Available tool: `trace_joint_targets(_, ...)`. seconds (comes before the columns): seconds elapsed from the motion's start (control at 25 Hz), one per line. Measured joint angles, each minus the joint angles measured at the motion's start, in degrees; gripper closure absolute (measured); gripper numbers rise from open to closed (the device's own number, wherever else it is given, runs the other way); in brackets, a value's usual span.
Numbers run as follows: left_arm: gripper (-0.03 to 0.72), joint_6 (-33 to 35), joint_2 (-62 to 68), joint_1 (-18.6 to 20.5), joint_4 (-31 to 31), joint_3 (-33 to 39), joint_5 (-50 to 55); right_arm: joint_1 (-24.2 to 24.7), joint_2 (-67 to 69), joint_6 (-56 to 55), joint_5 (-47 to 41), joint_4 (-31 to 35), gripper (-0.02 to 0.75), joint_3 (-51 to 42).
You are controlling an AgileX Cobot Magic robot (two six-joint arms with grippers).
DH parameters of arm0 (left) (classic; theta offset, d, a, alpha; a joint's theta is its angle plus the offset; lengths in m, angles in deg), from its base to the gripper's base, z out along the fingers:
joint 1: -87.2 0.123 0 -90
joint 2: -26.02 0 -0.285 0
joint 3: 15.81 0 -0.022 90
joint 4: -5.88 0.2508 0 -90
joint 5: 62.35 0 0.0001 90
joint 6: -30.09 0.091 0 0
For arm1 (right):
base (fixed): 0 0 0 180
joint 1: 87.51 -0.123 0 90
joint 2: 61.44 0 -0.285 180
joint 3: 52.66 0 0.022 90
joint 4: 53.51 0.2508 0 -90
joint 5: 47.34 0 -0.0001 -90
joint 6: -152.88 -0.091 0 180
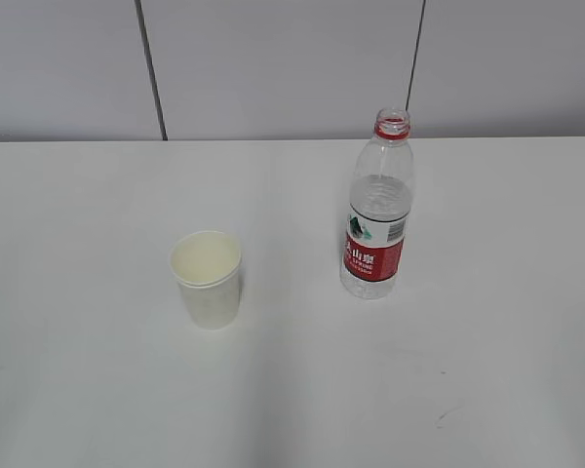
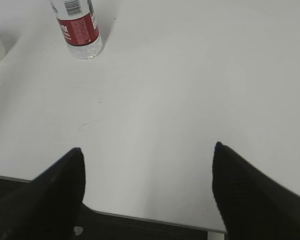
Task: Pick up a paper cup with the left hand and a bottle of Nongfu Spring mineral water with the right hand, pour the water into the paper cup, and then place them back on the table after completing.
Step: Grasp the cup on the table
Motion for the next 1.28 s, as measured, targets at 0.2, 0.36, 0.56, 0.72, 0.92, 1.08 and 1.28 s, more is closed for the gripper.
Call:
trace_joint_targets(0.2, 0.448, 0.0, 0.0, 0.0, 0.0, 0.0, 0.0, 0.0, 0.0, 0.0, 0.0, 0.0, 0.15, 0.0)
trace_joint_targets(0.36, 0.448, 0.0, 0.0, 0.0, 0.0, 0.0, 0.0, 0.0, 0.0, 0.0, 0.0, 0.0, 0.15, 0.0)
trace_joint_targets(0.56, 0.448, 0.0, 0.0, 0.0, 0.0, 0.0, 0.0, 0.0, 0.0, 0.0, 0.0, 0.0, 0.15, 0.0)
trace_joint_targets(0.72, 0.448, 0.0, 0.0, 0.0, 0.0, 0.0, 0.0, 0.0, 0.0, 0.0, 0.0, 0.0, 0.15, 0.0)
trace_joint_targets(0.92, 0.448, 0.0, 0.0, 0.0, 0.0, 0.0, 0.0, 0.0, 0.0, 0.0, 0.0, 0.0, 0.15, 0.0)
trace_joint_targets(1.08, 0.448, 0.0, 0.0, 0.0, 0.0, 0.0, 0.0, 0.0, 0.0, 0.0, 0.0, 0.0, 0.15, 0.0)
trace_joint_targets(1.28, 0.448, 0.0, 0.0, 0.0, 0.0, 0.0, 0.0, 0.0, 0.0, 0.0, 0.0, 0.0, 0.15, 0.0)
